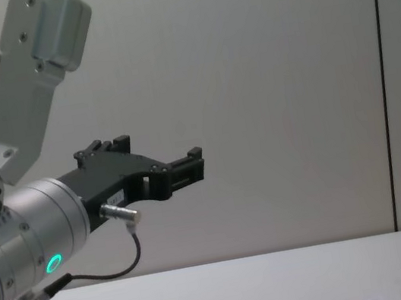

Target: Use the one hand to pick up the stamp and affix it onto the A4 paper.

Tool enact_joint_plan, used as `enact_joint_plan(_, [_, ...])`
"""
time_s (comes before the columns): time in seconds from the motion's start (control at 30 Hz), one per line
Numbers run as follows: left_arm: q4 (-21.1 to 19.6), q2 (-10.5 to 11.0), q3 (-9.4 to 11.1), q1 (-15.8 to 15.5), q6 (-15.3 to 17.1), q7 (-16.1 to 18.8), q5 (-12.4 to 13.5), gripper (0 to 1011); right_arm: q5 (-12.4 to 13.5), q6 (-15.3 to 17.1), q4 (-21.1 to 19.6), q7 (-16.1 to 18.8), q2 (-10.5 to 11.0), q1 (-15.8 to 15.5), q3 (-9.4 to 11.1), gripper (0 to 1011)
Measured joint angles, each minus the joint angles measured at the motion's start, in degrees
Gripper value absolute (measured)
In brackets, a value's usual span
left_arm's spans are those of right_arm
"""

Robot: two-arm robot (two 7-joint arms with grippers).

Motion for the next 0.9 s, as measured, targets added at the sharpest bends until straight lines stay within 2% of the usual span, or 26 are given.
enact_joint_plan(0.3, [0.0,0.0,0.0,0.0,0.0,0.0,0.0,1001,-0.6,0.29,-3.61,0.8,0.07,-0.06,-0.03,216])
enact_joint_plan(0.5, [0.0,0.0,0.0,0.0,0.0,0.0,0.0,1002,-1.89,0.74,-7.98,1.64,-0.04,0.43,-0.23,216])
enact_joint_plan(0.63, [0.0,0.0,0.0,0.0,0.0,0.0,0.0,1001,-3.18,1.93,-10.92,2.57,-0.35,0.96,-0.8,216])
enact_joint_plan(0.9, [0.0,0.0,0.0,0.0,0.0,0.0,0.0,1001,-5.1,4.55,-12.68,4.34,-1.15,1.29,-2.1,216])
